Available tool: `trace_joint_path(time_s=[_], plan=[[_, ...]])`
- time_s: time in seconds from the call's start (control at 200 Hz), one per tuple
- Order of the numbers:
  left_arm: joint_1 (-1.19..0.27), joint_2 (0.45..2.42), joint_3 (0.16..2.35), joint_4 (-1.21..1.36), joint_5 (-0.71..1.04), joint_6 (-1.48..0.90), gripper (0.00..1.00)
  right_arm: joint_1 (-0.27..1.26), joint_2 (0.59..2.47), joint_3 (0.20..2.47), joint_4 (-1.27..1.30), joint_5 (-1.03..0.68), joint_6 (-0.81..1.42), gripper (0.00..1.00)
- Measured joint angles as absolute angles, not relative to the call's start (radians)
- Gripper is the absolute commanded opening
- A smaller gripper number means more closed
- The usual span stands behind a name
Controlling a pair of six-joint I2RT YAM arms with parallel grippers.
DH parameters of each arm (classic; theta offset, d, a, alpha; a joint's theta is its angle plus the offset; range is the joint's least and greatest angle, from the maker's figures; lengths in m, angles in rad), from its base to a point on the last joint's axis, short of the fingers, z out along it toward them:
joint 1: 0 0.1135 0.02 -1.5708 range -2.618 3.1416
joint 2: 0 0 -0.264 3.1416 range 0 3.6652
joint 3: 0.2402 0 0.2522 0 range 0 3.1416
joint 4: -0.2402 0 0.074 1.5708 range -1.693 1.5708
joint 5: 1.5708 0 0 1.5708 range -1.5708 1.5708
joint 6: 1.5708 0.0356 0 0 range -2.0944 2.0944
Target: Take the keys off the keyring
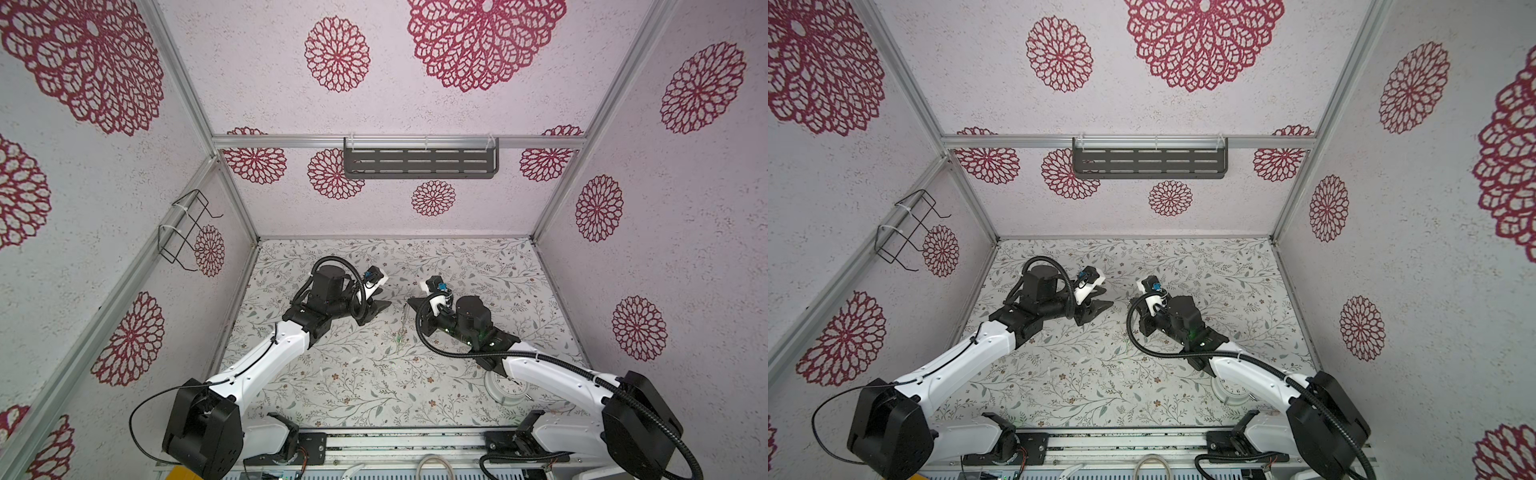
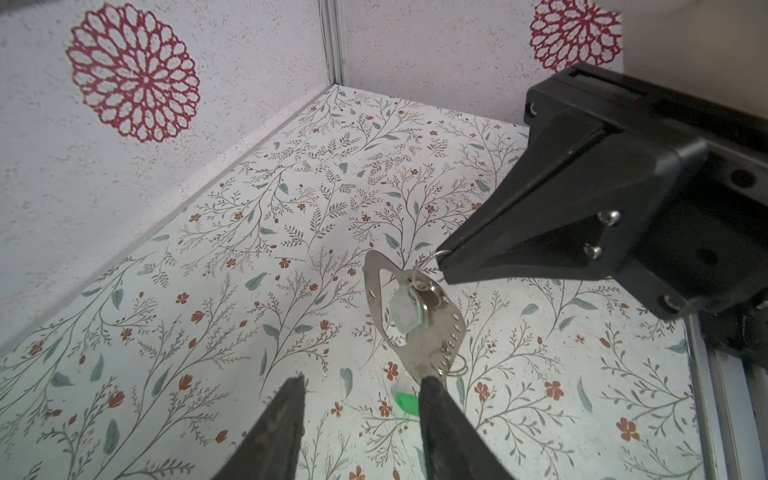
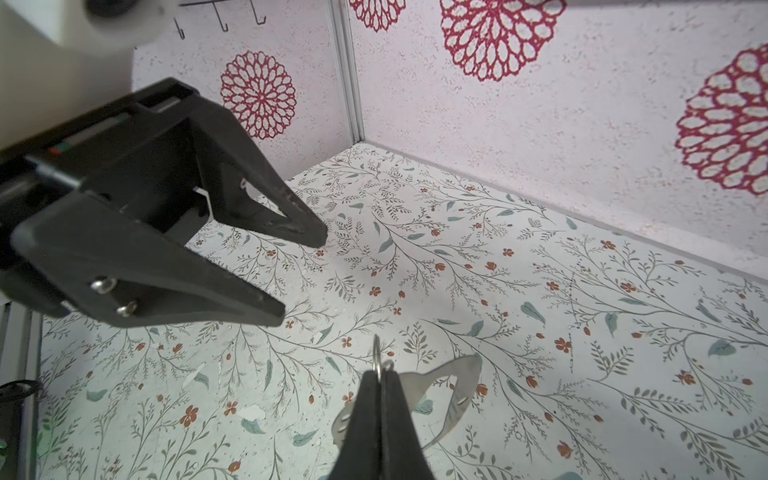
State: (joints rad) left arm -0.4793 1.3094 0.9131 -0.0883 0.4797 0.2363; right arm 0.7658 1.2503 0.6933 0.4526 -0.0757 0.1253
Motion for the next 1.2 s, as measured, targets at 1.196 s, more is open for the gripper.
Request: trace_joint_path(time_s=[1.196], plan=[[-0.533,1.317,0.824,0.06,0.448,0.168,0.46,0.748,1.267,0.551,0.717,-0.245,0.007,0.0]])
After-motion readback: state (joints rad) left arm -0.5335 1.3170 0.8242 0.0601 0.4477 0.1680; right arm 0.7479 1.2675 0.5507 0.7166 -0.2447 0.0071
